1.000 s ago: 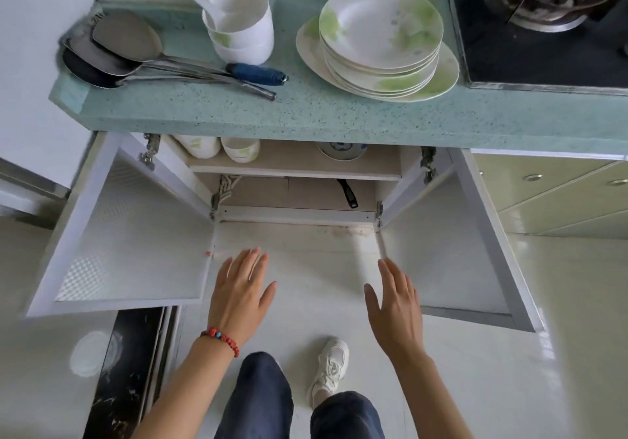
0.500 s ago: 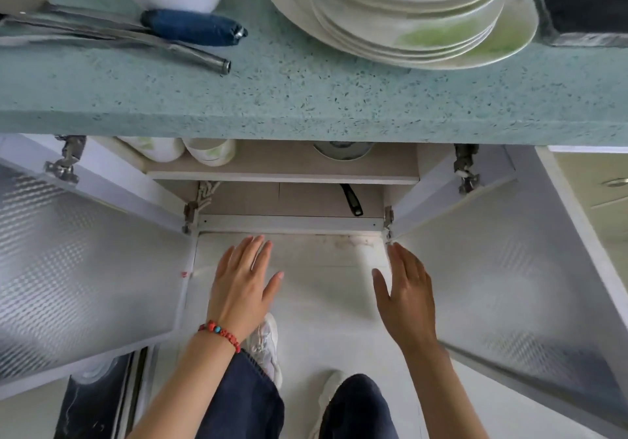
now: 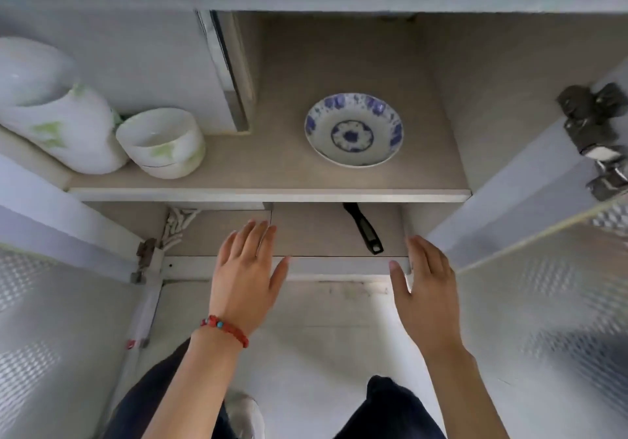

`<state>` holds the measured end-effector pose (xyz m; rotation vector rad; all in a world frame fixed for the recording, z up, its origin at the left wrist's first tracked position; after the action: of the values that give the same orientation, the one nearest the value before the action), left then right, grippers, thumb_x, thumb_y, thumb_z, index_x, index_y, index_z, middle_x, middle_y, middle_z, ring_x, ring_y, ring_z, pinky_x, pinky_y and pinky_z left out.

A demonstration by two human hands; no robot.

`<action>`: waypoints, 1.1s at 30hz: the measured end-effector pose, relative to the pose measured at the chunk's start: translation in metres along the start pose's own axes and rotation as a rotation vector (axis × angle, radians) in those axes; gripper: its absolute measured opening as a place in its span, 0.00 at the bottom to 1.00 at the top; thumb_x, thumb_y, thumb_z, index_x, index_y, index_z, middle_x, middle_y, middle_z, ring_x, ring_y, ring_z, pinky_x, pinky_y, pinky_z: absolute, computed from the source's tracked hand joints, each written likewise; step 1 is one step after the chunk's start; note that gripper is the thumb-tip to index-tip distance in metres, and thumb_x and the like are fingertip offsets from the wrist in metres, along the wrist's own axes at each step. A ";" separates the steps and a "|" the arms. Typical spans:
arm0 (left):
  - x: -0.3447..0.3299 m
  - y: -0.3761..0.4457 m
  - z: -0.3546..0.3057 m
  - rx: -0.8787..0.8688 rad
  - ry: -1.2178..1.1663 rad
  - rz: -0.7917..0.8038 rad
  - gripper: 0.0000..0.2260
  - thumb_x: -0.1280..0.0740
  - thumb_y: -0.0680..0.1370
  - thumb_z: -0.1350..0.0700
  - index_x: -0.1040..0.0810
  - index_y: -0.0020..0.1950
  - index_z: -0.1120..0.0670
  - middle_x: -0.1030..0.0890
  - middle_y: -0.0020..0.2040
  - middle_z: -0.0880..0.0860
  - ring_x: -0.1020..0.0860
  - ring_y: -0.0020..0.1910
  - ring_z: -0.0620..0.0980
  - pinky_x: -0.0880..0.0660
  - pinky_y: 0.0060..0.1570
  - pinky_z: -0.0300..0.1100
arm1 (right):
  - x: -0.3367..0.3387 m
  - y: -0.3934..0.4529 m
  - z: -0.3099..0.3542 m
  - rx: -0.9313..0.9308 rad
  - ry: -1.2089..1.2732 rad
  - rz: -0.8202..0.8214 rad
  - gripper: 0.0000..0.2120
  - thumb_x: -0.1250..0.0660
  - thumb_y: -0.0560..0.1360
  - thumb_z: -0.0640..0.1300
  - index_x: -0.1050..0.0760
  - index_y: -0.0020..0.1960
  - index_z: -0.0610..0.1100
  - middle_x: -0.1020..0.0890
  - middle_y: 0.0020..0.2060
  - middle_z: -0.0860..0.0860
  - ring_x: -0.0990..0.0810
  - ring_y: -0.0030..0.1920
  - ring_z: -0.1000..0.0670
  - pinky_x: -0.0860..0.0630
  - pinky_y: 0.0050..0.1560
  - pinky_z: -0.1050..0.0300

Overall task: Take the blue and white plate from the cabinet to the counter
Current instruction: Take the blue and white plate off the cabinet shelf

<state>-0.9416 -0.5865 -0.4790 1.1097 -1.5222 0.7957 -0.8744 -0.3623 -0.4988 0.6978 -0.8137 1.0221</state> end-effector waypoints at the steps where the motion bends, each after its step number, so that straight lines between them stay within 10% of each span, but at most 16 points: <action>1: -0.009 0.005 0.001 -0.005 -0.008 -0.020 0.24 0.48 0.75 0.47 0.28 0.60 0.64 0.22 0.59 0.63 0.26 0.60 0.62 0.31 0.60 0.59 | -0.008 0.004 -0.004 0.027 -0.002 -0.026 0.18 0.35 0.73 0.39 0.31 0.61 0.35 0.25 0.60 0.37 0.29 0.62 0.36 0.31 0.61 0.37; 13: -0.040 0.099 0.007 -0.089 -0.055 -0.295 0.19 0.37 0.76 0.54 0.31 0.63 0.63 0.27 0.65 0.64 0.31 0.65 0.63 0.36 0.63 0.58 | -0.040 0.093 -0.020 0.219 0.066 -0.342 0.17 0.37 0.74 0.41 0.30 0.60 0.34 0.24 0.58 0.35 0.27 0.59 0.36 0.28 0.58 0.41; 33: -0.044 0.235 0.020 0.072 -0.522 -0.169 0.14 0.41 0.78 0.52 0.23 0.54 0.60 0.20 0.54 0.62 0.24 0.52 0.60 0.32 0.47 0.41 | -0.026 0.248 -0.012 0.063 0.095 -0.183 0.08 0.38 0.73 0.38 0.21 0.47 0.37 0.18 0.48 0.36 0.21 0.48 0.37 0.27 0.47 0.52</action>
<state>-1.1674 -0.5114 -0.5124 1.5619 -1.8007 0.4643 -1.1077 -0.2740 -0.4961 0.7576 -0.6250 0.9111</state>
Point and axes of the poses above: each hand's wrist, its own y-axis towards the middle knuckle, its own x-axis out of the back of the hand, z = x × y, the point moved 2 cm from there along y, towards the middle knuckle
